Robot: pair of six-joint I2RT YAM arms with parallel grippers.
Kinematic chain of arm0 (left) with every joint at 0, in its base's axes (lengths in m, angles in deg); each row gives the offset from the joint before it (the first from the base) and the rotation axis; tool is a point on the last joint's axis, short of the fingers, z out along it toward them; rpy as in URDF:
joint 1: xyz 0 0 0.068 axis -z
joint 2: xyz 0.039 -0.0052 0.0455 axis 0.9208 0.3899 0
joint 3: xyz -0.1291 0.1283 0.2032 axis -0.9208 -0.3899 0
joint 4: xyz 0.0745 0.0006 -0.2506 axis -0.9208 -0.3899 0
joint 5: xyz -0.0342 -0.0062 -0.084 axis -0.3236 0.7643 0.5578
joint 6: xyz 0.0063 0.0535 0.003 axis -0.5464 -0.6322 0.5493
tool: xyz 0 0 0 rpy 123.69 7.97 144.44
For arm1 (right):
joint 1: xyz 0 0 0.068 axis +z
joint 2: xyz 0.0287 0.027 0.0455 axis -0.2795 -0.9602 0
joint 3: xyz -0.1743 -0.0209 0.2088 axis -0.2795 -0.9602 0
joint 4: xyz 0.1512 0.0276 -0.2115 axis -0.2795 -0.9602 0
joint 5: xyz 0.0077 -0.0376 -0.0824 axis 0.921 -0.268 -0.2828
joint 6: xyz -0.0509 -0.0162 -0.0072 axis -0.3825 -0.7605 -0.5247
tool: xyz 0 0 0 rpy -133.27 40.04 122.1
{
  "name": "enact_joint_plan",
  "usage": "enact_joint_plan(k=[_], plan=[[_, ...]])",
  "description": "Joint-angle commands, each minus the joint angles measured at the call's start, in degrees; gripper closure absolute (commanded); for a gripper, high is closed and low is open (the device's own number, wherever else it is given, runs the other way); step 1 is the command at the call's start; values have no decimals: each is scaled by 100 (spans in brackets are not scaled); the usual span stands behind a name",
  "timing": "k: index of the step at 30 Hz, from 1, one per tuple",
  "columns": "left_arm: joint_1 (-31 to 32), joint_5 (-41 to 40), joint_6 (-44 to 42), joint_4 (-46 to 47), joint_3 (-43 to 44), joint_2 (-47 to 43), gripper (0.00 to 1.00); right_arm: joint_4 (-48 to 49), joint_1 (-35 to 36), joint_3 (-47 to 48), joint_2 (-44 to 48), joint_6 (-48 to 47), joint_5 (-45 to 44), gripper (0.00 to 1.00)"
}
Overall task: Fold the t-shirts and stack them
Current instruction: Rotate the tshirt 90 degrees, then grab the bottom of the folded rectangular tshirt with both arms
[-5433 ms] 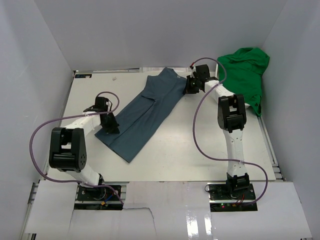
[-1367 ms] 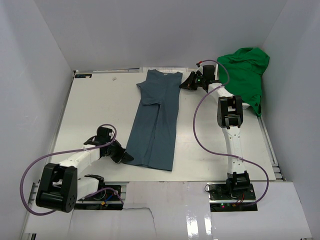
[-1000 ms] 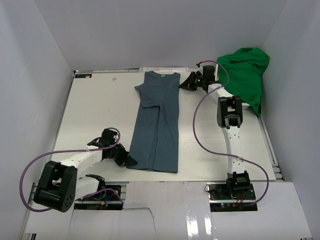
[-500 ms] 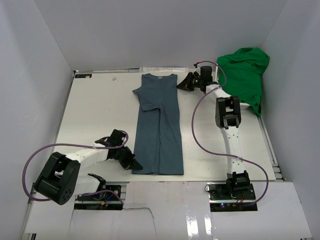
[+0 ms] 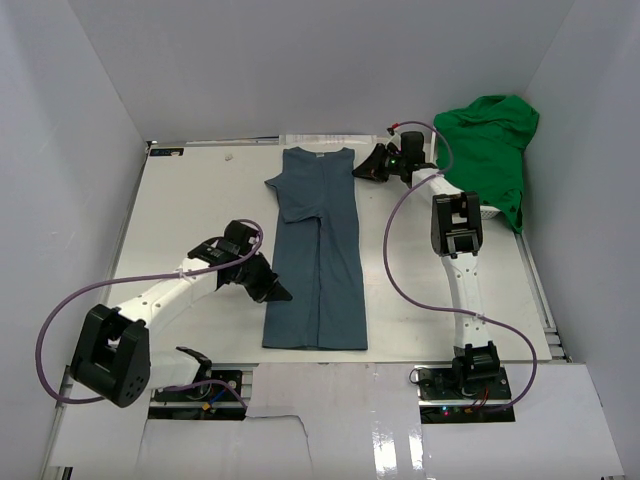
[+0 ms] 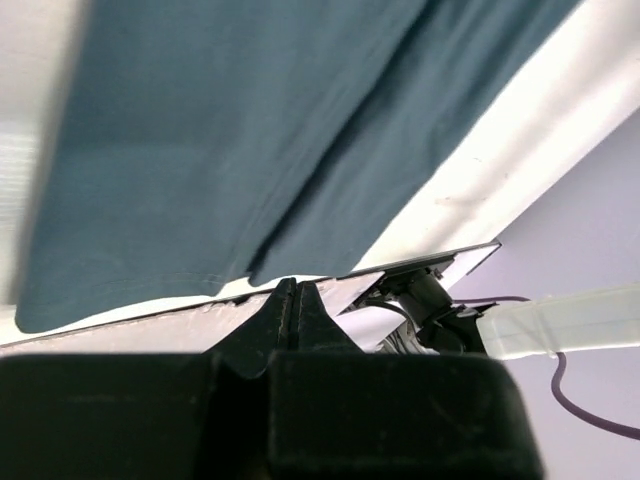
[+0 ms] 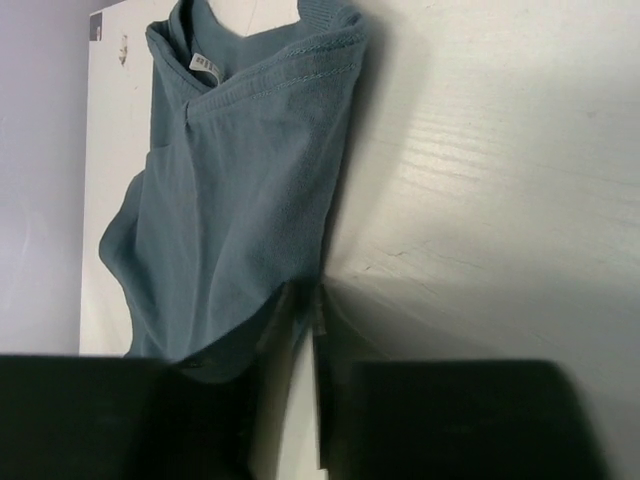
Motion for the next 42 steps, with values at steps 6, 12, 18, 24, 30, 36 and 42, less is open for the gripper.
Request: enact_joint_plan(k=[6, 12, 18, 24, 30, 36, 42], plan=[[-194, -845, -857, -790, 993, 24, 98, -175, -156, -500, 1236, -461, -35, 62], [-1187, -819, -1737, -272, 1460, 665, 99, -791, -139, -2036, 2650, -1157, -255, 53], [-1294, -610, -2564, -245, 1874, 1395, 99, -1572, 239, -4268, 4443, -1851, -746, 49], [-1294, -371, -2564, 71, 856, 939, 85, -1679, 1090, -6923, 6506, -1686, -1090, 31], [-1294, -275, -2415, 116, 328, 350, 55, -1617, 1478, -8840, 7966, -1036, -906, 26], [-1294, 112, -2125, 177, -288, -283, 45, -1635, 1724, -9948, 9059, -421, -730, 21], [-1286, 209, -1958, 318, -991, -547, 41, -943, 2295, -10590, 9297, 344, -606, 24]])
